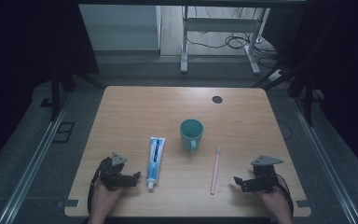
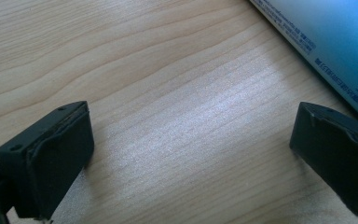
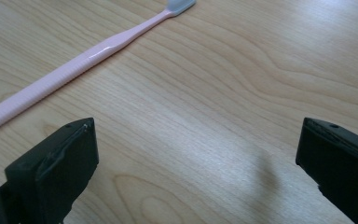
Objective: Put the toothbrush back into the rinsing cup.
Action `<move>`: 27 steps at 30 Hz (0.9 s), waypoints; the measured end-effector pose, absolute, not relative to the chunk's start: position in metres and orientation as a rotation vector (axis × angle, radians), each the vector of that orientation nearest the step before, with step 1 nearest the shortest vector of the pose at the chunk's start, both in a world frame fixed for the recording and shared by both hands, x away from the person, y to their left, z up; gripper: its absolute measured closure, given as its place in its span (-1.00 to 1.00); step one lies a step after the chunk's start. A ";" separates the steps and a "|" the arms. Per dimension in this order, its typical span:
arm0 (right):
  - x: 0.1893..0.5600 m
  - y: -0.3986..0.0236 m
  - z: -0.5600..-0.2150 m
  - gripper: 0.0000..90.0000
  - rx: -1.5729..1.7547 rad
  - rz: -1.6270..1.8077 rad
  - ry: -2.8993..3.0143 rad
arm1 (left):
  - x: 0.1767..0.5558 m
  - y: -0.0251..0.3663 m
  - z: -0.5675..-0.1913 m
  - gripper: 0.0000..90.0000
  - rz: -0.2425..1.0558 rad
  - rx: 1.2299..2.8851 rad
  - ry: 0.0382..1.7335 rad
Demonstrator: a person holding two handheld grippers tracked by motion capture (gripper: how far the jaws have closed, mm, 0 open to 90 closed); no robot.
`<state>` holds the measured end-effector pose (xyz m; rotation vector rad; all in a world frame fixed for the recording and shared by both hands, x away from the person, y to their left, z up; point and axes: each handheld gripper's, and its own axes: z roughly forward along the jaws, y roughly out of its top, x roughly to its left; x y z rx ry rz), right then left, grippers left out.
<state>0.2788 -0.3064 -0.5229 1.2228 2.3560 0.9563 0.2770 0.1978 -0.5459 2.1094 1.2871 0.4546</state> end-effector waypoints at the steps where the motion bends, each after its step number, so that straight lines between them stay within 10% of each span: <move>1: 0.279 -0.304 -0.522 -1.00 1.216 0.955 2.374 | 0.277 0.198 -0.546 -1.00 0.455 2.109 1.287; 10: 0.282 -0.292 -0.514 -1.00 1.238 0.998 2.408 | 0.277 0.198 -0.546 -1.00 0.454 2.109 1.288; 27: 0.285 -0.260 -0.505 0.16 1.117 0.984 2.543 | 0.277 0.198 -0.546 -1.00 0.455 2.110 1.287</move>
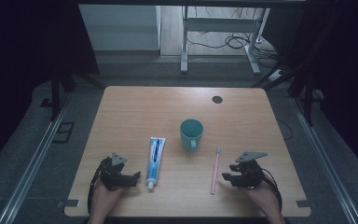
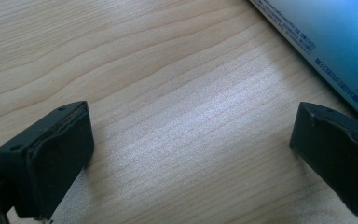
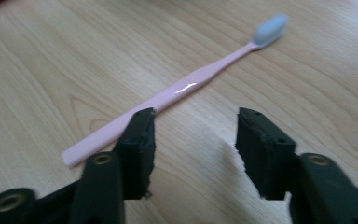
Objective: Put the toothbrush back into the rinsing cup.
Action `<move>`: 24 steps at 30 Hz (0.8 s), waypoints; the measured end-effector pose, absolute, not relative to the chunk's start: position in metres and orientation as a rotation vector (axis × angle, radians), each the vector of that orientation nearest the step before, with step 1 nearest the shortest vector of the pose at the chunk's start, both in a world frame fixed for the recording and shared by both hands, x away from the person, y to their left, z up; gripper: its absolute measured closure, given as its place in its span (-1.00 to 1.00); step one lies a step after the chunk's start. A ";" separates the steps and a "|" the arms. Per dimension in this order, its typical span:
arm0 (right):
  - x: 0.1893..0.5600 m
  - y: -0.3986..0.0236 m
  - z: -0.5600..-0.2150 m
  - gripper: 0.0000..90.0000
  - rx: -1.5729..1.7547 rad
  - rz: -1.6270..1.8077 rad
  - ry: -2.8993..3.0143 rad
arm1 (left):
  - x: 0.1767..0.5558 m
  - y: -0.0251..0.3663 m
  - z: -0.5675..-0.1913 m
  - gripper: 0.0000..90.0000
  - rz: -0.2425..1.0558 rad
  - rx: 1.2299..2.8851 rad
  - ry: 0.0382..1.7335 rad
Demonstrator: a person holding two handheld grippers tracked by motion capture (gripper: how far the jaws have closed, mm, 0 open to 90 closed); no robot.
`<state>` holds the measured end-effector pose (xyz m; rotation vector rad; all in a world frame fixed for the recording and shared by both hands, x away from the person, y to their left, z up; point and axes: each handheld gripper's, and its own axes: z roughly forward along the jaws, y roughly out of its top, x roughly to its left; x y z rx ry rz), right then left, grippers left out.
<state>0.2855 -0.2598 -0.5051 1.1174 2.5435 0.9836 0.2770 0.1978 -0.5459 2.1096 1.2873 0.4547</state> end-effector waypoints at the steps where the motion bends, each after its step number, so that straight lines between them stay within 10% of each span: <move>1: 0.285 -0.260 -0.505 0.16 1.117 0.984 2.543 | 0.277 0.198 -0.546 -1.00 0.455 2.109 1.287; 14: 0.288 -0.228 -0.505 0.93 1.034 1.002 2.684 | 0.277 0.198 -0.546 -1.00 0.455 2.109 1.287; 24: 0.290 -0.216 -0.509 0.98 1.015 0.990 2.727 | 0.277 0.198 -0.546 -1.00 0.455 2.109 1.287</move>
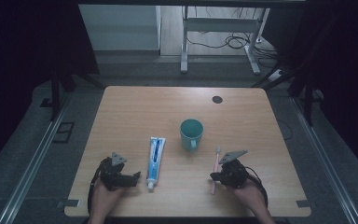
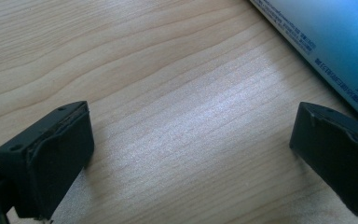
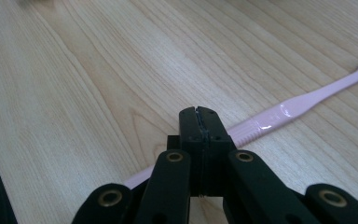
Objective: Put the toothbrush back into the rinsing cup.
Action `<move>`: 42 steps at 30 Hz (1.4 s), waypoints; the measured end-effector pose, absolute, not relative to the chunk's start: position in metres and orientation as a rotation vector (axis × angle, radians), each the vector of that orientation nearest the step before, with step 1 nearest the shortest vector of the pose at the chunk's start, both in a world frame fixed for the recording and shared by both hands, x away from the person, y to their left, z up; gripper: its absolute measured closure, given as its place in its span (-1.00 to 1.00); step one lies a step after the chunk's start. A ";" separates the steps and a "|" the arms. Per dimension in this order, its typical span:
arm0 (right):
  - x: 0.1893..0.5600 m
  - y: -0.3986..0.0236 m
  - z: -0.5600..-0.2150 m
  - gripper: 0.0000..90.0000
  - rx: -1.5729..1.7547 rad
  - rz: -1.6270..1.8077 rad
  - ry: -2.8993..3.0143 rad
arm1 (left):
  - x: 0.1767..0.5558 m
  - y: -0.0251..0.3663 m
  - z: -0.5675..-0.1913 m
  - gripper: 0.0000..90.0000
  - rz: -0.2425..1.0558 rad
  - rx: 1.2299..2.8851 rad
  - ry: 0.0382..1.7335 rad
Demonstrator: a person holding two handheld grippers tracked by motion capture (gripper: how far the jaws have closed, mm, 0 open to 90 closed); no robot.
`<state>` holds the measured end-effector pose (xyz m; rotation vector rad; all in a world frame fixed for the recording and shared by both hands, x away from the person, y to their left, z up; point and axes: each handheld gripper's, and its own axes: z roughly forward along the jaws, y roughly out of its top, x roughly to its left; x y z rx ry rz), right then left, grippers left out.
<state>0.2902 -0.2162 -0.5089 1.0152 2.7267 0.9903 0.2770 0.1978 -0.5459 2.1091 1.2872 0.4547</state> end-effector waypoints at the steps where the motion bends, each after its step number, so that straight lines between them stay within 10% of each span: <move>1: 0.290 -0.215 -0.510 0.98 1.013 0.989 2.728 | 0.277 0.198 -0.546 -1.00 0.455 2.109 1.287; 42: 0.293 -0.247 -0.517 0.97 1.094 0.866 2.691 | 0.277 0.198 -0.546 -1.00 0.457 2.109 1.287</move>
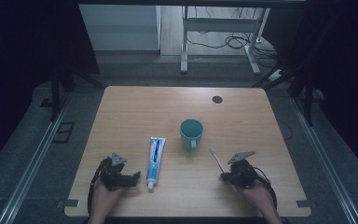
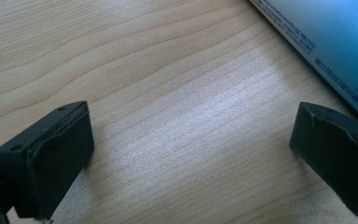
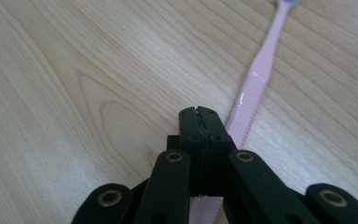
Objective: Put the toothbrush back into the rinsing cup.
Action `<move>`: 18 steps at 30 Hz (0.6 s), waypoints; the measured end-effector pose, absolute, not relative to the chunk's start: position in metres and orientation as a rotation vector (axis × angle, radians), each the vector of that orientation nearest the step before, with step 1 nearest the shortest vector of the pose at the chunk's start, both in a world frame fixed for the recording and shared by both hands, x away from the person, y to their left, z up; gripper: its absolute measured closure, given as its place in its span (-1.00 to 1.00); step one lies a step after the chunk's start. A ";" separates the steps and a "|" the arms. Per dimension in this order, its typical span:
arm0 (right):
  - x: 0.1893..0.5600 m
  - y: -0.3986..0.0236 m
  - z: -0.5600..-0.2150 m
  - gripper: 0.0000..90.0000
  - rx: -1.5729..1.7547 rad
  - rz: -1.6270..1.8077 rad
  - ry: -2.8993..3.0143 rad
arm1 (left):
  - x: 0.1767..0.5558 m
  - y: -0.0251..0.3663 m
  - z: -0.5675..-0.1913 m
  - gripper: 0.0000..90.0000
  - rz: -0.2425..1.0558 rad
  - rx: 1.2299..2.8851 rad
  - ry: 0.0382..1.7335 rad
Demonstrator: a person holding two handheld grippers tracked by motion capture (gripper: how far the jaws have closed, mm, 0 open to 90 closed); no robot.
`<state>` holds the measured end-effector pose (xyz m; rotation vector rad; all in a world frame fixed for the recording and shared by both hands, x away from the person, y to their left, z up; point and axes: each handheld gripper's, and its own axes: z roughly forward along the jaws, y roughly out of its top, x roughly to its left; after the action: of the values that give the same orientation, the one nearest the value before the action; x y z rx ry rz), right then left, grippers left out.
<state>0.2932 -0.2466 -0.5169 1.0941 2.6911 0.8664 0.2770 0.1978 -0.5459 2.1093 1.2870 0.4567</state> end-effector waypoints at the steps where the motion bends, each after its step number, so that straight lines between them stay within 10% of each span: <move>1: 0.294 -0.248 -0.517 0.97 1.096 0.861 2.687 | 0.277 0.198 -0.546 -1.00 0.455 2.109 1.287; 18: 0.297 -0.263 -0.505 0.82 1.121 0.836 2.670 | 0.277 0.198 -0.546 -1.00 0.455 2.109 1.287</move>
<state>0.2966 -0.2626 -0.5054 1.1212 2.6696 0.8361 0.2770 0.1978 -0.5459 2.1092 1.2870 0.4550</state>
